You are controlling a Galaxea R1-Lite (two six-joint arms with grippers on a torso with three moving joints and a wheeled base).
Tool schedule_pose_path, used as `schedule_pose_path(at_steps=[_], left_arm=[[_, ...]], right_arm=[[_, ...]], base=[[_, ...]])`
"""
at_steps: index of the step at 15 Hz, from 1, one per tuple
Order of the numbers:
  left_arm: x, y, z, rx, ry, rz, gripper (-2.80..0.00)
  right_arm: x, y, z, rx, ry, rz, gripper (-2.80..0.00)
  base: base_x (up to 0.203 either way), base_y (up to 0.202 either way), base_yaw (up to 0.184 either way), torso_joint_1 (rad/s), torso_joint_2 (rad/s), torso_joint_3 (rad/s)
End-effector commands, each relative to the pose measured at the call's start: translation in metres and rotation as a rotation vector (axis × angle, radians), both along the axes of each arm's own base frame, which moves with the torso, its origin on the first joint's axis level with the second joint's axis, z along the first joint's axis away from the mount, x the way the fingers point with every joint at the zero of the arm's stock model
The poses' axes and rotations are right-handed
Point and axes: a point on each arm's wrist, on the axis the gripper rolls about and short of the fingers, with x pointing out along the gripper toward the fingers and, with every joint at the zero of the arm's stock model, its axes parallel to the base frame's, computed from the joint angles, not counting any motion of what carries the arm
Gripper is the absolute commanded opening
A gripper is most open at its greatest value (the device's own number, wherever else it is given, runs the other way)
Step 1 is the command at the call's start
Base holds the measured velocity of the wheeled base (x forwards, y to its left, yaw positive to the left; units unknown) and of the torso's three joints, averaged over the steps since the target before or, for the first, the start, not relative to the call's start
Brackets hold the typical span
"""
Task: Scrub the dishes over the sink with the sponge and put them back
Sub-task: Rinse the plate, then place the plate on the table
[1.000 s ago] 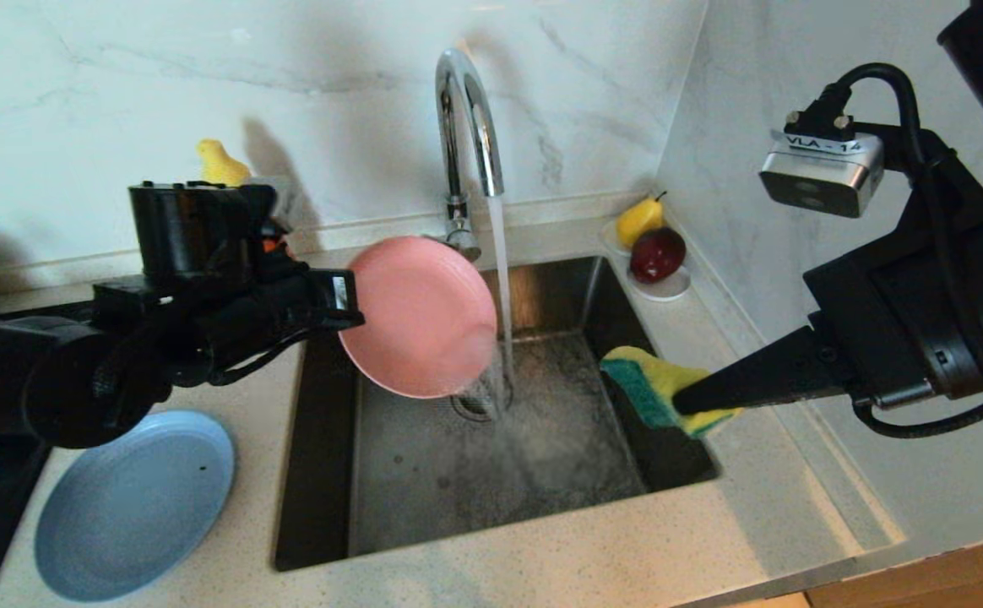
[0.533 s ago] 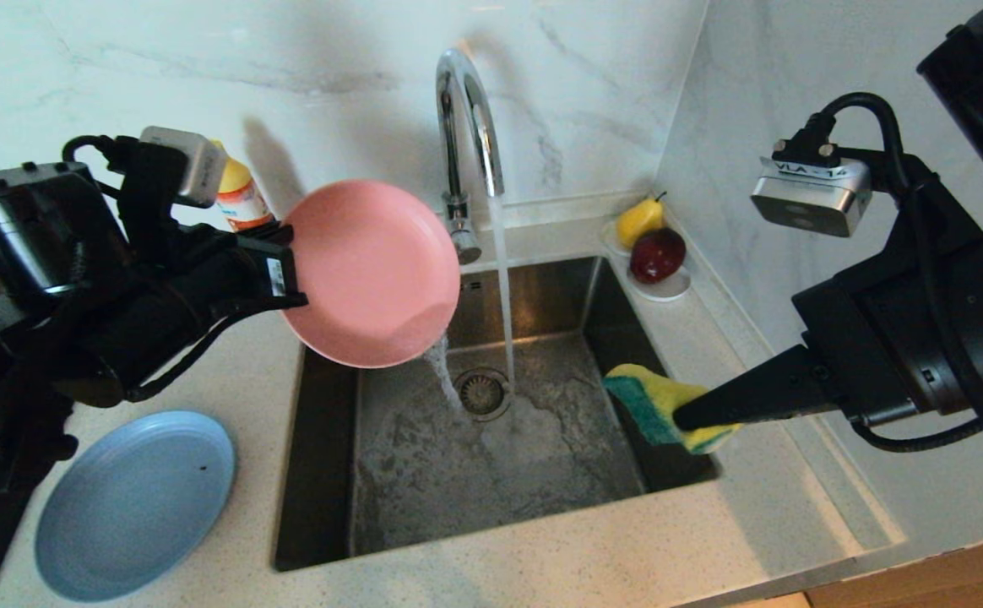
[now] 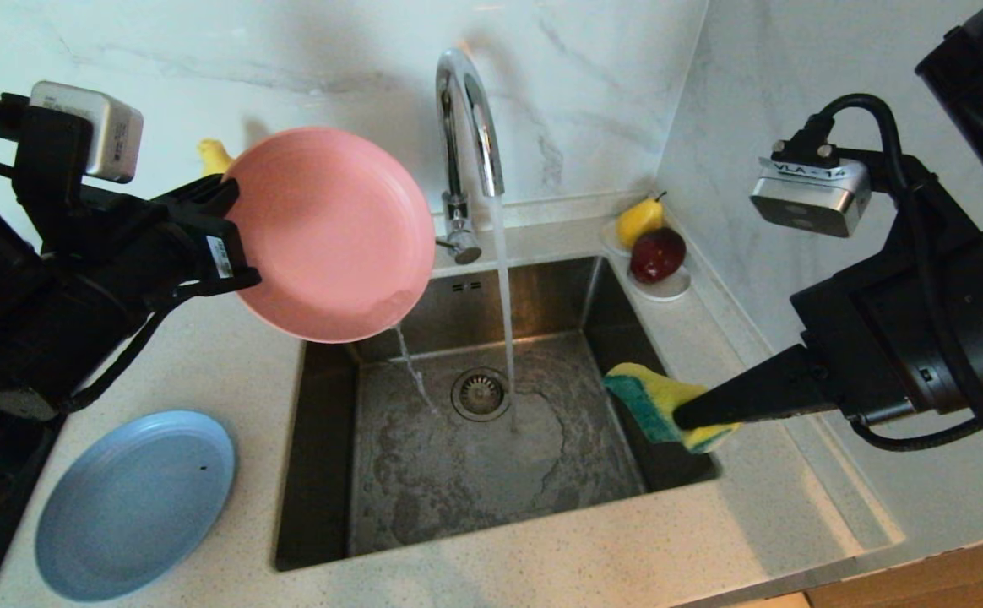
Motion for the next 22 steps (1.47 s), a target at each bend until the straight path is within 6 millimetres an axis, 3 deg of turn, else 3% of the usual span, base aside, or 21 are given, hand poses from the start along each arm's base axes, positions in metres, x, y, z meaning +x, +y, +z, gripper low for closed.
schedule_pose_path(at_steps=[1,4,8,11,15,22], left_arm=[[-0.010,0.002,0.005,-0.001,-0.028,-0.012,-2.80],[-0.010,0.003,0.004,-0.007,-0.004,-0.010,-2.80],[-0.011,0.019,-0.011,-0.069,0.293,0.035,-2.80],[-0.020,0.029,0.011,-0.288,0.499,0.059,-2.80],[-0.038,0.061,0.027,-0.535,0.673,0.149,-2.80],[-0.057,0.129,0.024,-0.800,0.652,0.378,-2.80]], right_arm=[[0.002,0.002,-0.003,-0.008,0.016,0.002,-2.80],[0.002,0.002,-0.003,-0.008,0.014,0.001,-2.80],[-0.001,-0.002,-0.002,-0.006,0.012,-0.005,-2.80],[-0.003,-0.005,-0.005,-0.012,0.018,-0.007,-2.80],[-0.005,-0.010,-0.006,-0.012,0.018,-0.019,-2.80],[0.008,-0.013,-0.011,-0.026,0.037,-0.060,-2.80]], base=[[0.000,0.000,0.000,0.000,0.00,0.000],[0.000,0.000,0.000,0.000,0.00,0.000],[0.000,0.000,0.000,0.000,0.00,0.000],[0.000,0.000,0.000,0.000,0.00,0.000],[0.000,0.000,0.000,0.000,0.00,0.000],[0.000,0.000,0.000,0.000,0.00,0.000]])
